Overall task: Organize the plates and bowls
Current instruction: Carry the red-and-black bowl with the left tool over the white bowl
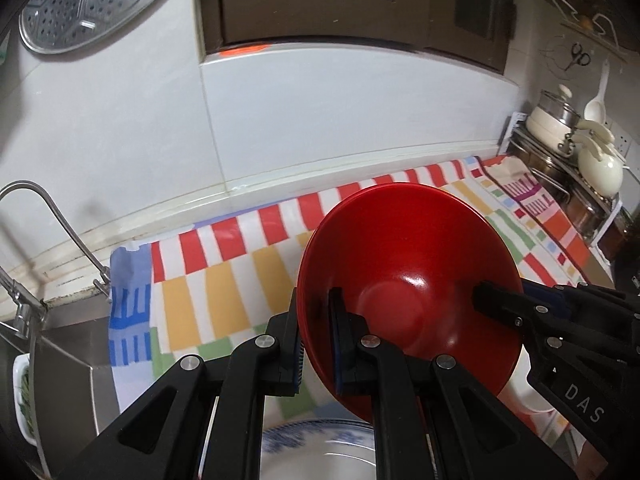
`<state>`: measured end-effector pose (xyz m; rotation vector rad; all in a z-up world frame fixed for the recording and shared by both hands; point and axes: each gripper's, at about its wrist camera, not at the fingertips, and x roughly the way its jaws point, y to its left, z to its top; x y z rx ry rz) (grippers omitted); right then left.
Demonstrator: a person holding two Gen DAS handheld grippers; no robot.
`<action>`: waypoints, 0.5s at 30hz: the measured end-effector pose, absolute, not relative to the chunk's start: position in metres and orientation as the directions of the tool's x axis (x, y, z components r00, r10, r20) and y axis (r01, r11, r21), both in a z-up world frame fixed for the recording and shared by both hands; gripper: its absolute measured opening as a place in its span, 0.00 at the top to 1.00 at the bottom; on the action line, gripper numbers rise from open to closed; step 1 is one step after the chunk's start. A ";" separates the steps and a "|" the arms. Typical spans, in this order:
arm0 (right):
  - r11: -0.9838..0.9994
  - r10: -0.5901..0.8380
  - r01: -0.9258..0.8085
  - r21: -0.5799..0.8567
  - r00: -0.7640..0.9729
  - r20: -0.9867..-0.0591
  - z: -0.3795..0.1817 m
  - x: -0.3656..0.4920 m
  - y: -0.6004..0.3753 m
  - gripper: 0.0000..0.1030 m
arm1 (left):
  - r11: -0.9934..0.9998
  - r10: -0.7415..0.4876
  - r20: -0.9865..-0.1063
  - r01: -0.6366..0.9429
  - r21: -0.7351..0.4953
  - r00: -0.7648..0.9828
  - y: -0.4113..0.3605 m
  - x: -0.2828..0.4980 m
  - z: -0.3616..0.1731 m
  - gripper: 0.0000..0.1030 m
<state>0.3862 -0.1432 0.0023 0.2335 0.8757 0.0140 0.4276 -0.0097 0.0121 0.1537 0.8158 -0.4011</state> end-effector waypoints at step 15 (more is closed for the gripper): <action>0.975 0.078 0.108 0.192 0.648 -0.757 0.010 0.315 -0.234 0.86 | 0.900 -0.337 -0.732 0.432 -0.065 0.592 -0.098 0.366 0.014 0.87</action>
